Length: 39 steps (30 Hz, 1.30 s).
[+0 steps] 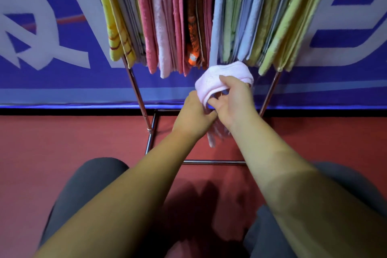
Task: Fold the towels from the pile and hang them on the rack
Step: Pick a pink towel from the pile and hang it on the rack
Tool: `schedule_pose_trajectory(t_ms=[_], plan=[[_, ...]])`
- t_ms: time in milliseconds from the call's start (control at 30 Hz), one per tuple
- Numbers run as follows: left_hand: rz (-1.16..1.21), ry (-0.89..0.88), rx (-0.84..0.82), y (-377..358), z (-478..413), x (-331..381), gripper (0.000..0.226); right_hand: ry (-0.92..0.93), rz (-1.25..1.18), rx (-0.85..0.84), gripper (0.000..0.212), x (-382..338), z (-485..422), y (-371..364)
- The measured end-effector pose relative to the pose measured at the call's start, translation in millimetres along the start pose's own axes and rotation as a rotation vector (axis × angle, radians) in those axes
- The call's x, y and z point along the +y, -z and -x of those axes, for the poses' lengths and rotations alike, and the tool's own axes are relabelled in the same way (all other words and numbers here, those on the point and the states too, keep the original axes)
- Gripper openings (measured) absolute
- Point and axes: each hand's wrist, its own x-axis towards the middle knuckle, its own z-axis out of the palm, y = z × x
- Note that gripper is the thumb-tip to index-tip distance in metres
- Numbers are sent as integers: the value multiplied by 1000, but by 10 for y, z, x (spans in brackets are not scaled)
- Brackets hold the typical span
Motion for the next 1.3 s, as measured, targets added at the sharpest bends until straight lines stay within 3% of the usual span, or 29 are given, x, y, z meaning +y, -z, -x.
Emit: schedule_pose_trajectory(t_ms=[67, 133, 267, 400, 467, 533, 600, 700, 767, 833, 967, 1133, 1300], plan=[[-40, 91, 43, 45, -21, 95, 33, 4, -4, -75, 42, -82, 136, 0], [-76, 126, 109, 105, -21, 202, 20, -4, -17, -89, 39, -193, 266, 6], [-259, 29, 210, 302, 20, 494, 10, -15, 20, -20, 70, -371, 486, -23], [-393, -84, 268, 544, 13, 854, 8, -20, 155, 41, 60, -566, 683, -117], [-426, -140, 271, 682, -9, 1064, 9, -48, 384, 23, 41, -677, 814, -126], [-452, -187, 259, 796, -28, 1279, 11, -142, 766, 1, 29, -809, 960, -131], [-466, -225, 242, 865, -42, 1493, 12, -153, 1214, 49, 44, -967, 1064, -153], [-453, -269, 228, 933, -47, 1803, 10, 162, 1673, 177, 80, -1185, 1138, -252], [-442, -301, 235, 979, -60, 1979, 8, 352, 1587, 199, 85, -1313, 1166, -335], [-433, -337, 246, 1029, -100, 2130, 9, 513, 1536, 140, 55, -1445, 1186, -403], [-398, -382, 250, 1146, -246, 2424, 9, 653, 1540, 56, 4, -1776, 1226, -518], [-364, -451, 274, 1250, -429, 2781, 10, 819, 1631, 65, 12, -2138, 1215, -656], [-364, -454, 262, 1331, -634, 3180, 13, 911, 1610, 202, 19, -2582, 1075, -678]])
